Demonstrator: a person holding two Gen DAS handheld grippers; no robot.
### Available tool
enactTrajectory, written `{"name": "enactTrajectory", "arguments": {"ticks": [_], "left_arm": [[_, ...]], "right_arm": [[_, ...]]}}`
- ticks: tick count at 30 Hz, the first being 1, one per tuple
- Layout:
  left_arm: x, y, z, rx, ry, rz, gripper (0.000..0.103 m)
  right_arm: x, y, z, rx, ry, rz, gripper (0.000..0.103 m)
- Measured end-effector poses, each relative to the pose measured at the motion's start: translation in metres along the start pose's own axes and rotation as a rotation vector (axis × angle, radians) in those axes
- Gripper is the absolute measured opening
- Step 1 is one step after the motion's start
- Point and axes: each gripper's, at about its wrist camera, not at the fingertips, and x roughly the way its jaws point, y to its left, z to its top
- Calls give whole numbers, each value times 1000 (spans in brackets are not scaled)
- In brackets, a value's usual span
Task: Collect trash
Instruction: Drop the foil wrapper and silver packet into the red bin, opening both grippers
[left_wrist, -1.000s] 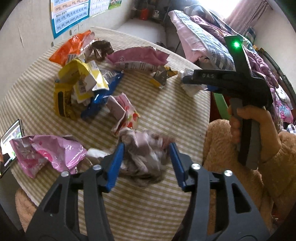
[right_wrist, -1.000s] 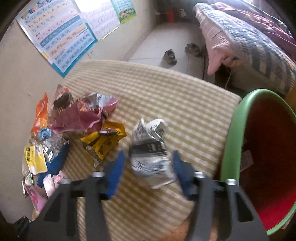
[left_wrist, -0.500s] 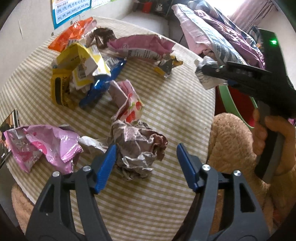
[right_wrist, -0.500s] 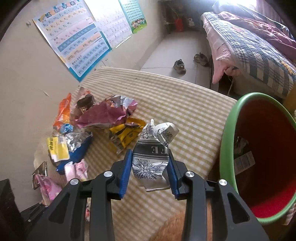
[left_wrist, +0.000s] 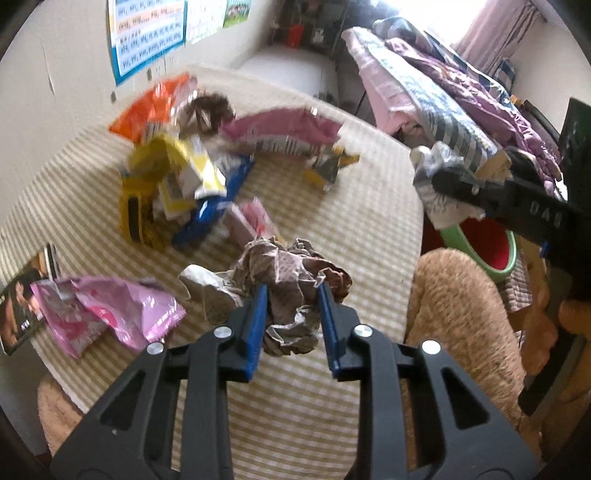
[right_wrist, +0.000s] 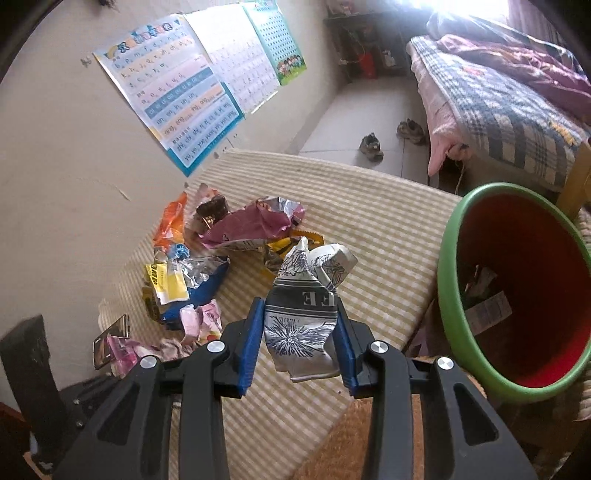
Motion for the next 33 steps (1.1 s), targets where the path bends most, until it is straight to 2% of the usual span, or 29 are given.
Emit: {"name": "enactTrajectory", "arguments": {"ticks": [12,33], "left_arm": [[-22,-16,31,-1,-101,1,27],[5,-77,58,89,-67,-74,27]], "right_arm": [[-25,-12,2,12,-64,-17,36],[-59,-86,-2,176,-140,-91,36]]}}
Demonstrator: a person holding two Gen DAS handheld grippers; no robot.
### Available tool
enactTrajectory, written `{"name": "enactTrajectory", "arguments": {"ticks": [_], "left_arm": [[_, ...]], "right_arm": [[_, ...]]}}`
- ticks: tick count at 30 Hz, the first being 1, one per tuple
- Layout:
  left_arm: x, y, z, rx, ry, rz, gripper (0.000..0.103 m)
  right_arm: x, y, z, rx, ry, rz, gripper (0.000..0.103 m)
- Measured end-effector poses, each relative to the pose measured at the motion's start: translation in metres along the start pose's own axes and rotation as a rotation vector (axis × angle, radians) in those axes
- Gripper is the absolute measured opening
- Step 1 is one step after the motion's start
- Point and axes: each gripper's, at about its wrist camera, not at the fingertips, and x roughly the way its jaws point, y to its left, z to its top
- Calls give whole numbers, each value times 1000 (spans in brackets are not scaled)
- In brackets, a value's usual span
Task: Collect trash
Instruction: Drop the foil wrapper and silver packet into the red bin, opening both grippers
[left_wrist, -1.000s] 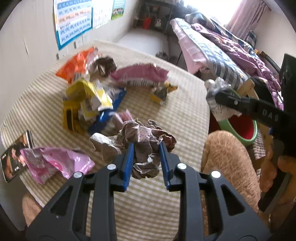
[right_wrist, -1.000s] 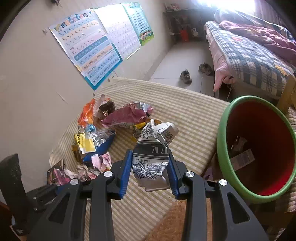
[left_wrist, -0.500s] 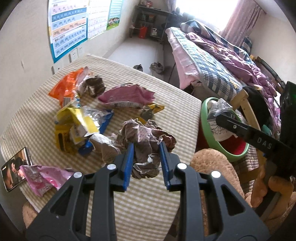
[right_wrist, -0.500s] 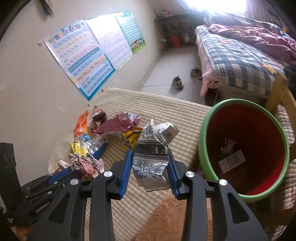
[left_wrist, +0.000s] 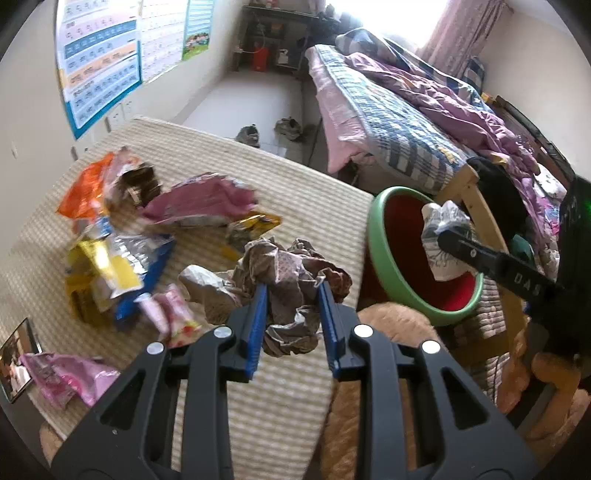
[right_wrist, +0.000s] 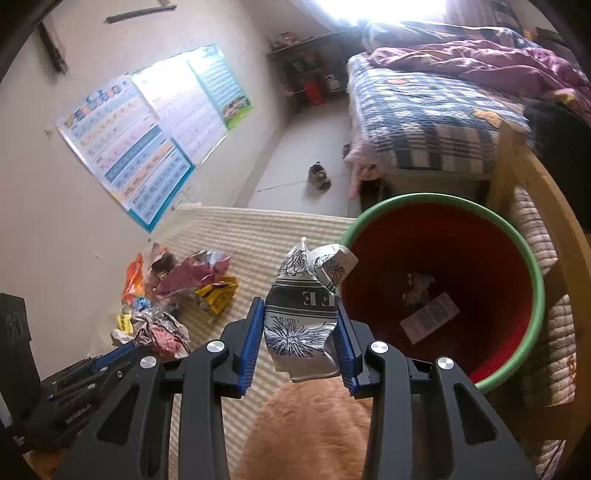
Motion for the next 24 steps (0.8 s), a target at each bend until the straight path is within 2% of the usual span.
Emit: {"name": "enactTrajectory", "arguments": {"ticks": [12,18,24], "left_arm": [[33,-55,29,47,16,-79,27],[55,-86,41,53,50,-156,27],[79,-111,46,85,92,-171,27]], "right_arm": [[-22,-60,2,108,-39,-76,36],[-31,-86,4,161,-58,-106,36],[-32,-102,3,191,-49,-123,36]]}}
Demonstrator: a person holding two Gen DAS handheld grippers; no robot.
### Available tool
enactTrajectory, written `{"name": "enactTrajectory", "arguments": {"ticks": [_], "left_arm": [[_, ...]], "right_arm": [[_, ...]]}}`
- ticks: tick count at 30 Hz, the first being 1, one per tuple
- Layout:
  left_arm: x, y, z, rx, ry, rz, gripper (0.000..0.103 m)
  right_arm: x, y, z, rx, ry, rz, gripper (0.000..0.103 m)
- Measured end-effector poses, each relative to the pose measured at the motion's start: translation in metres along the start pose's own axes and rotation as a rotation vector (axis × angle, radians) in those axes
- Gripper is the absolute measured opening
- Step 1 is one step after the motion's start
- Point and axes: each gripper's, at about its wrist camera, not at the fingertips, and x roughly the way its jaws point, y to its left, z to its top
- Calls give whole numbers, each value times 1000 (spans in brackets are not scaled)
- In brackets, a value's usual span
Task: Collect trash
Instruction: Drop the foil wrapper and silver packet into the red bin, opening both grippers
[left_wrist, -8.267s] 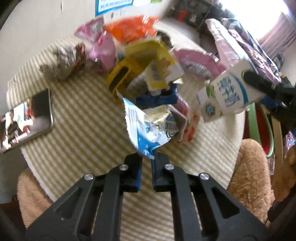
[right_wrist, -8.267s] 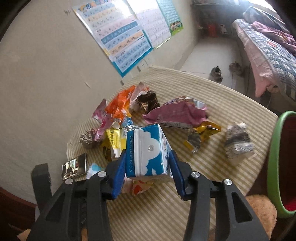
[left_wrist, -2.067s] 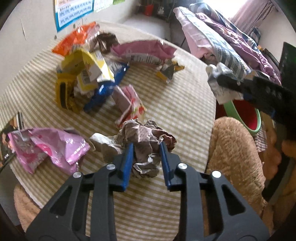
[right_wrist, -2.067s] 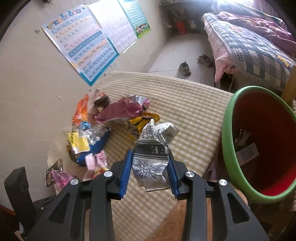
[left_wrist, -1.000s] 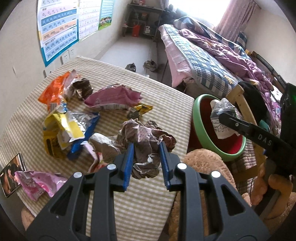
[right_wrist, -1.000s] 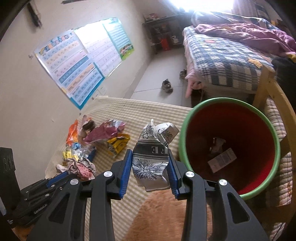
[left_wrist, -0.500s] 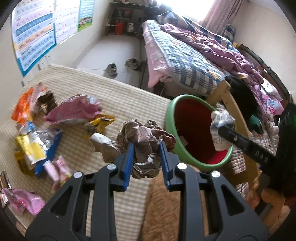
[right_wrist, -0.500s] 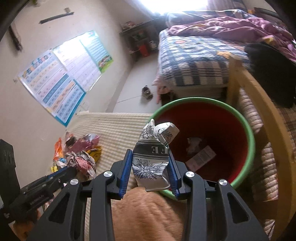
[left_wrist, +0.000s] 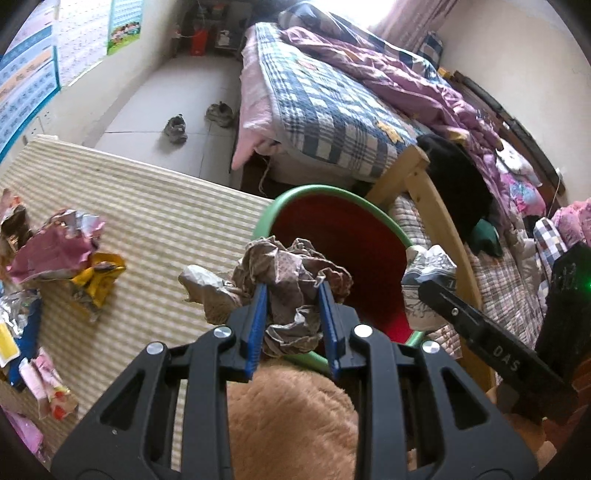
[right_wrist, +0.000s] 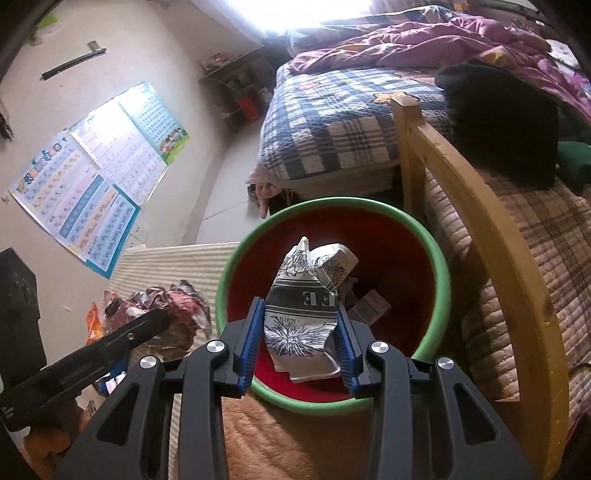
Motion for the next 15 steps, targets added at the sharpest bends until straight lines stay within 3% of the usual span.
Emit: {"name": "enactTrajectory", "arguments": {"ticks": [6,9,11,15], "left_arm": [[18,-11,8,7,29,-24,28],[21,-15,11,10,18,-31,39],[21,-16,10,7,7,-35,60],[16,-12,7,9,-9,-26,66]], "right_arm": [[3,-9,-2,12,10,-18,36],[5,-12,-2,16,15,-29,36],[7,-14,-2,18,18,-34,36],[11,-16,-1,35,19,-34,39]]}}
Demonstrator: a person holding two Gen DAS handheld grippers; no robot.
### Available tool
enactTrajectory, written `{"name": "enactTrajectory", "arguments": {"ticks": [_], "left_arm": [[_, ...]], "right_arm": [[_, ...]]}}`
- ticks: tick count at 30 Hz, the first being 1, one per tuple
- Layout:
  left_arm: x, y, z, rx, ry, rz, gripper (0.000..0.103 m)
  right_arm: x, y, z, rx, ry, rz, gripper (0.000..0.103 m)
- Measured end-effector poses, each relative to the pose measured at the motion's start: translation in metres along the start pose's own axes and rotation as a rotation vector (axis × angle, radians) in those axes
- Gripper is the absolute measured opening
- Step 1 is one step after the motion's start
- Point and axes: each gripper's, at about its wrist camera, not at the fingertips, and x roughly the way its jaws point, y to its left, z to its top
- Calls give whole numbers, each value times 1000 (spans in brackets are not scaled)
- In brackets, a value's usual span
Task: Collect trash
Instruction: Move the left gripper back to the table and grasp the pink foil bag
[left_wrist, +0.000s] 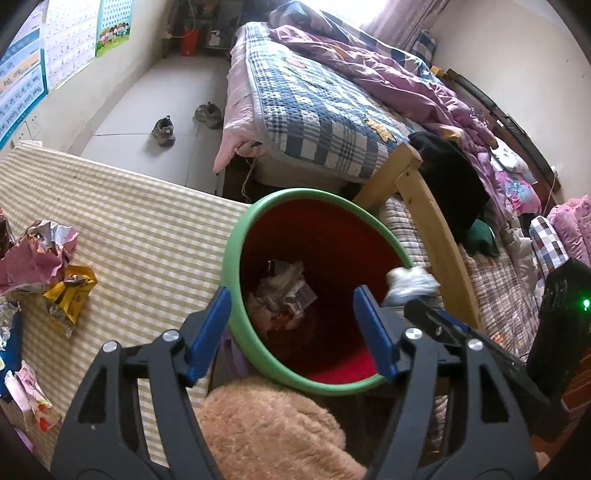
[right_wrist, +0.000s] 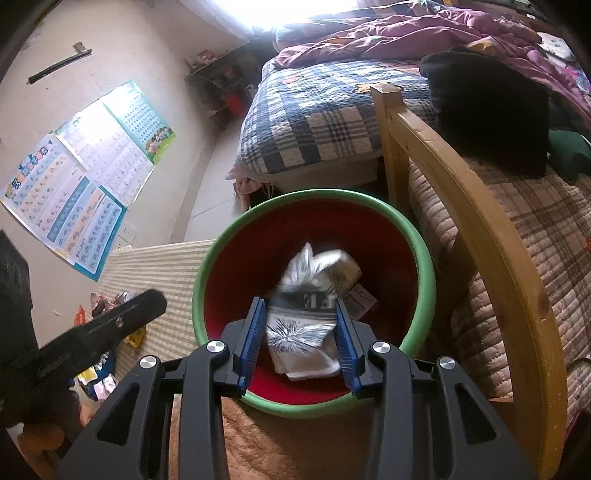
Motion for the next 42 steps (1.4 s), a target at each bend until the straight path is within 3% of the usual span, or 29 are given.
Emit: {"name": "enactTrajectory", "arguments": {"ticks": [2,3,10,15,30,36,42], "left_arm": [[-5,4,-3,-10,-10,6,69],[-8,7,-5,-18,-17,9,70],[-36,26,-18,-52,-51,38,70],[-66,63,-37,-108,-68,107,70],[-175,240,-142,-568,-100,403,75],[-168,277,-173,-680,-29,501,80],[-141,285,-181,-687,52,486,82]], "right_arm": [[1,-2,-1,13,0,7,55],[1,-2,-1,17,-4,4,56],[0,8,-3,-7,-3,-4,56],[5,26,-7,-38,18,4,56],[31,120,-41,-238,121,64,56],[37,152,-60,-318,157,83,56],[38,167,-71,-366,175,87,56]]}}
